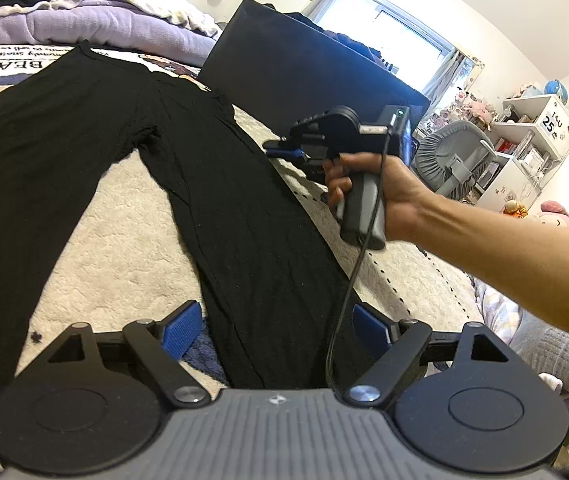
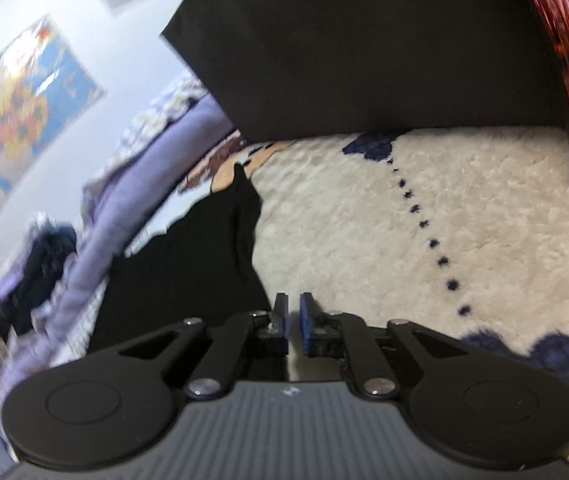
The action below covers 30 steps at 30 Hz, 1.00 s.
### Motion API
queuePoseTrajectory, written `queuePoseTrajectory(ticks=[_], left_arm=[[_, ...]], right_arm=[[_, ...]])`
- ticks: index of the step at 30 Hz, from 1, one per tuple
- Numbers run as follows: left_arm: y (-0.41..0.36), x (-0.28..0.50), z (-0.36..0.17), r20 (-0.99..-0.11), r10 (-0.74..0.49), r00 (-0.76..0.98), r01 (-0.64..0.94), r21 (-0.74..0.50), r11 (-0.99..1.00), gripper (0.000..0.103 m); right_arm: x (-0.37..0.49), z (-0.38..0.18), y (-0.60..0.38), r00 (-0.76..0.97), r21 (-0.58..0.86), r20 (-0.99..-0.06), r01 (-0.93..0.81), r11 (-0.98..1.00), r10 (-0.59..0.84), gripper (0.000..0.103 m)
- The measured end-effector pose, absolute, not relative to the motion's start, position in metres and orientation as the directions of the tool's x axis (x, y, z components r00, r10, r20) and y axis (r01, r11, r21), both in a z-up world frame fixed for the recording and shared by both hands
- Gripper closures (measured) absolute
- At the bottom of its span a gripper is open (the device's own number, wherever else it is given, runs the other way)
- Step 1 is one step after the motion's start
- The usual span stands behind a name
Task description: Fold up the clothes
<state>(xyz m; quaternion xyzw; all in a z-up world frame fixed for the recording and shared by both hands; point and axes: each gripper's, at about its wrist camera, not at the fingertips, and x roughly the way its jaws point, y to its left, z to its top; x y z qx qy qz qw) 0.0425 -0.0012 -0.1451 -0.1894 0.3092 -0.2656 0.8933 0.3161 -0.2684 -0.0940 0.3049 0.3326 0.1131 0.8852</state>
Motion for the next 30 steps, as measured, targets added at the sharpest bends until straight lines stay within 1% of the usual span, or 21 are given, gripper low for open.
queuePoseTrajectory(ticks=[5,11,14,15,16,17,20,23,25,27,29,30], left_arm=[[0.0,0.043,-0.146,-0.444,-0.593,0.672,0.351,-0.514,0.783,0.02],[0.001,0.044,-0.146,-0.432,-0.595,0.678,0.34,-0.533,0.774,0.02],[0.005,0.045,-0.144,-0.425,-0.584,0.691,0.311,-0.554,0.772,0.023],[0.007,0.046,-0.143,-0.423,-0.581,0.695,0.302,-0.562,0.77,0.023],[0.008,0.046,-0.143,-0.421,-0.579,0.698,0.295,-0.568,0.768,0.023],[0.01,0.047,-0.142,-0.421,-0.575,0.702,0.286,-0.573,0.768,0.023],[0.016,0.051,-0.14,-0.425,-0.559,0.712,0.262,-0.577,0.774,0.023],[0.018,0.055,-0.138,-0.438,-0.546,0.714,0.258,-0.56,0.787,0.023],[0.017,0.056,-0.138,-0.446,-0.545,0.71,0.266,-0.548,0.793,0.023],[0.015,0.057,-0.138,-0.45,-0.543,0.709,0.271,-0.536,0.799,0.023],[0.015,0.057,-0.138,-0.45,-0.543,0.709,0.275,-0.533,0.8,0.022],[0.015,0.057,-0.138,-0.45,-0.543,0.709,0.275,-0.533,0.8,0.022]], right_arm=[[0.354,-0.093,-0.263,0.723,0.674,-0.502,-0.016,0.739,0.474,0.091],[0.382,-0.096,-0.242,0.694,0.665,-0.511,-0.055,0.744,0.507,0.091],[0.386,-0.099,-0.238,0.693,0.681,-0.498,-0.06,0.73,0.521,0.091],[0.387,-0.1,-0.237,0.693,0.681,-0.496,-0.063,0.729,0.523,0.093],[0.386,-0.099,-0.237,0.695,0.666,-0.503,-0.069,0.743,0.514,0.101],[0.386,-0.098,-0.237,0.697,0.649,-0.509,-0.074,0.757,0.505,0.102],[0.384,-0.092,-0.244,0.731,0.59,-0.524,-0.059,0.805,0.438,0.103],[0.385,-0.089,-0.257,0.747,0.575,-0.536,-0.02,0.818,0.394,0.103],[0.383,-0.086,-0.262,0.74,0.578,-0.545,-0.01,0.816,0.395,0.096],[0.373,-0.082,-0.267,0.727,0.592,-0.551,-0.005,0.806,0.409,0.086],[0.357,-0.078,-0.271,0.715,0.595,-0.557,-0.012,0.803,0.423,0.082],[0.348,-0.076,-0.273,0.707,0.596,-0.561,-0.016,0.803,0.431,0.082]])
